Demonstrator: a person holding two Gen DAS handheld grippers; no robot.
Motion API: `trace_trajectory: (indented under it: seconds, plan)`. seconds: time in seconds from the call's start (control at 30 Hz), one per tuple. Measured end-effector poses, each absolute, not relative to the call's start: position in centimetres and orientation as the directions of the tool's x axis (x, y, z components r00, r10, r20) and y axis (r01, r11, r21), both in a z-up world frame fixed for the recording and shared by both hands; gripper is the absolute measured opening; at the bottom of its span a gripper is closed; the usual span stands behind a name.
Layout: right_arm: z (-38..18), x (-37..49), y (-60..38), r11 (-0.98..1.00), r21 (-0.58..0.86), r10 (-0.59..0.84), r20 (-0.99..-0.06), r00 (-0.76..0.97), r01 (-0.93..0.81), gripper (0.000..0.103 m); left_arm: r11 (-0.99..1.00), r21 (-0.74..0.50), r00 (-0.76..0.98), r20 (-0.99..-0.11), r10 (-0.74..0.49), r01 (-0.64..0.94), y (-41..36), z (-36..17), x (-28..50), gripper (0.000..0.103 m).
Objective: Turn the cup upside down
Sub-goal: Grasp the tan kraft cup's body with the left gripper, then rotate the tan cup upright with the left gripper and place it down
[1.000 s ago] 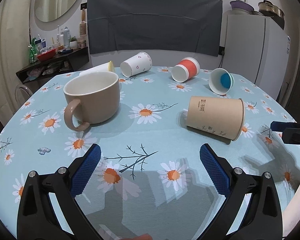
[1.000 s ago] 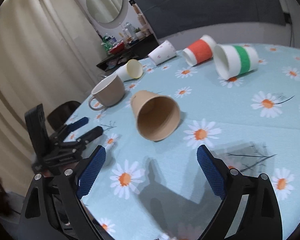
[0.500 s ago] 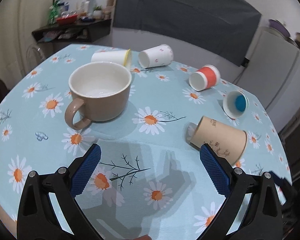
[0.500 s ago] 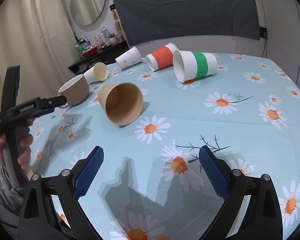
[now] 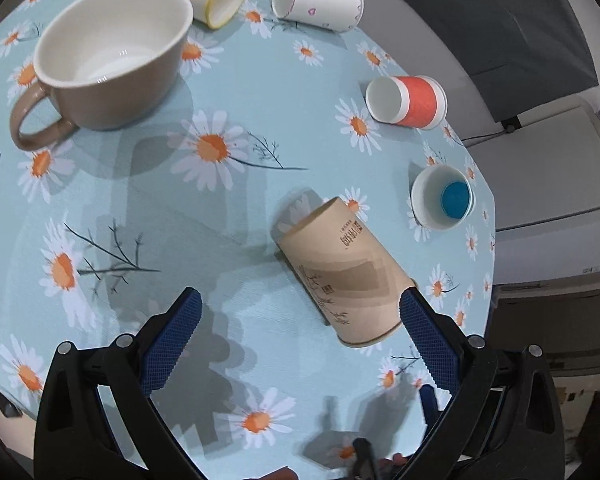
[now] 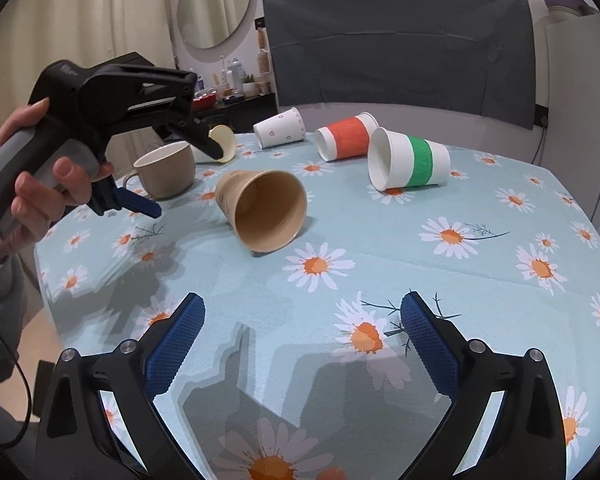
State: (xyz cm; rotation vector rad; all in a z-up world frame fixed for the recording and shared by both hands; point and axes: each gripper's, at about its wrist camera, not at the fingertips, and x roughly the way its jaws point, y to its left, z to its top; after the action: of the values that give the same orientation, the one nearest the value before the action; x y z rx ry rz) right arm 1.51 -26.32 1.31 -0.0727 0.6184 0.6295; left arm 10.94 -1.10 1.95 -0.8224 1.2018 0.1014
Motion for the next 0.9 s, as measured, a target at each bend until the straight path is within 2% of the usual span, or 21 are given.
trace_trajectory:
  seconds: [0.13, 0.23, 0.4, 0.57, 0.63, 0.7, 0.9]
  plan:
    - [1.5, 1.1, -26.4, 0.795, 0.127, 0.558, -0.538, 0.632, -0.593, 0.095, 0.632, -0.574, 0.299, -0.816, -0.495, -0.520, -2.0, 0.5, 12.5, 0.097]
    - [1.6, 1.1, -26.7, 0.787, 0.145, 0.577, -0.521, 0.630, -0.600, 0.095, 0.575, -0.579, 0.266, -0.800, -0.538, -0.578, -2.2, -0.7, 13.2, 0.097]
    - [1.8, 0.8, -27.2, 0.778, 0.160, 0.597, -0.491, 0.635, -0.608, 0.095, 0.494, -0.559, 0.262, -0.796, -0.546, -0.666, -1.7, -1.4, 14.5, 0.097]
    - [1.9, 0.0, -27.2, 0.760, 0.138, 0.617, -0.459, 0.639, -0.635, 0.095, 0.518, -0.501, 0.242, -0.839, -0.487, -0.693, -1.7, -1.0, 16.0, 0.096]
    - [2.0, -0.3, -27.3, 0.755, 0.135, 0.626, -0.443, 0.642, -0.642, 0.095, 0.513, -0.490, 0.236, -0.844, -0.482, -0.705, -1.5, -1.2, 16.4, 0.085]
    - [2.1, -0.5, -27.5, 0.752, 0.135, 0.631, -0.429, 0.647, -0.645, 0.095, 0.538, -0.476, 0.222, -0.855, -0.468, -0.696, -1.6, -1.5, 17.4, 0.061]
    - [2.2, -0.9, -27.4, 0.744, 0.118, 0.638, -0.418, 0.646, -0.658, 0.095, 0.577, -0.509, 0.271, -0.850, -0.451, -0.639, -1.5, -0.5, 18.4, 0.060]
